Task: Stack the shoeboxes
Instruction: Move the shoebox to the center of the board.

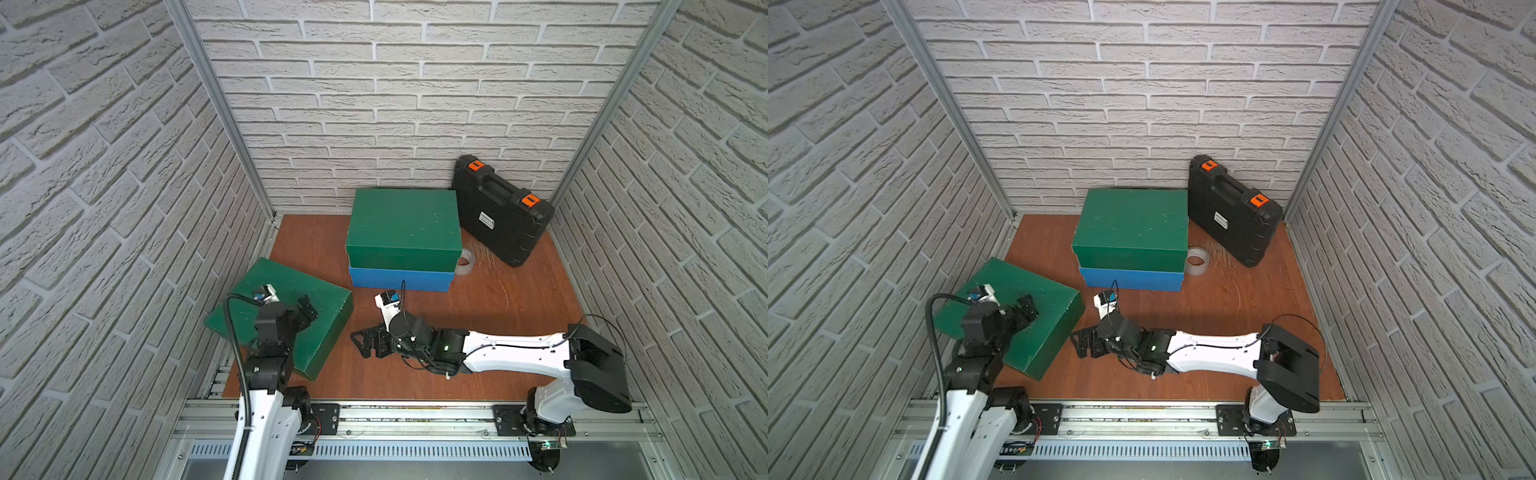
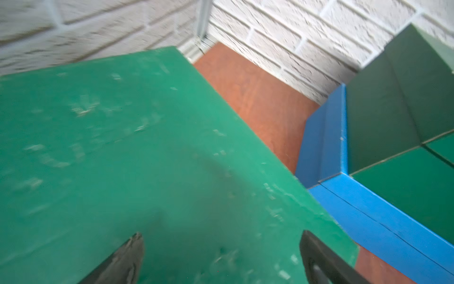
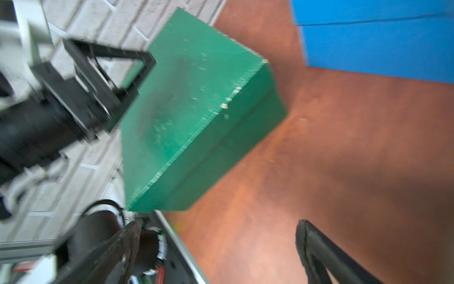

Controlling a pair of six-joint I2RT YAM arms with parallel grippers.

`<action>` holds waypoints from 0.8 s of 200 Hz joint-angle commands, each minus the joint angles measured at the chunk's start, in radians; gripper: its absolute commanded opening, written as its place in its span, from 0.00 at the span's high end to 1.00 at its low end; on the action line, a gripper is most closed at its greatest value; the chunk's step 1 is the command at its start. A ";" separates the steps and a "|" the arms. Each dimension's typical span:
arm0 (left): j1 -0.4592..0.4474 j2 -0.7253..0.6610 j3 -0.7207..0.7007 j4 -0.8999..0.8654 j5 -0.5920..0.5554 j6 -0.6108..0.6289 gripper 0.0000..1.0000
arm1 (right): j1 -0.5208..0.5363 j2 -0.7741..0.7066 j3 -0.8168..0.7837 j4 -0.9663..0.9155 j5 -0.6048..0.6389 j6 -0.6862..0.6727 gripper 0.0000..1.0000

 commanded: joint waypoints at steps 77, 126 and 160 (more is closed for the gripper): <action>0.004 -0.368 -0.089 -0.106 -0.165 -0.059 0.02 | -0.001 0.334 0.190 0.392 -0.169 0.208 0.00; 0.005 -0.383 -0.094 -0.108 -0.164 -0.066 0.02 | -0.019 0.480 0.249 0.548 -0.229 0.304 0.01; 0.004 -0.388 -0.094 -0.110 -0.163 -0.066 0.02 | -0.020 0.489 0.258 0.529 -0.216 0.315 0.02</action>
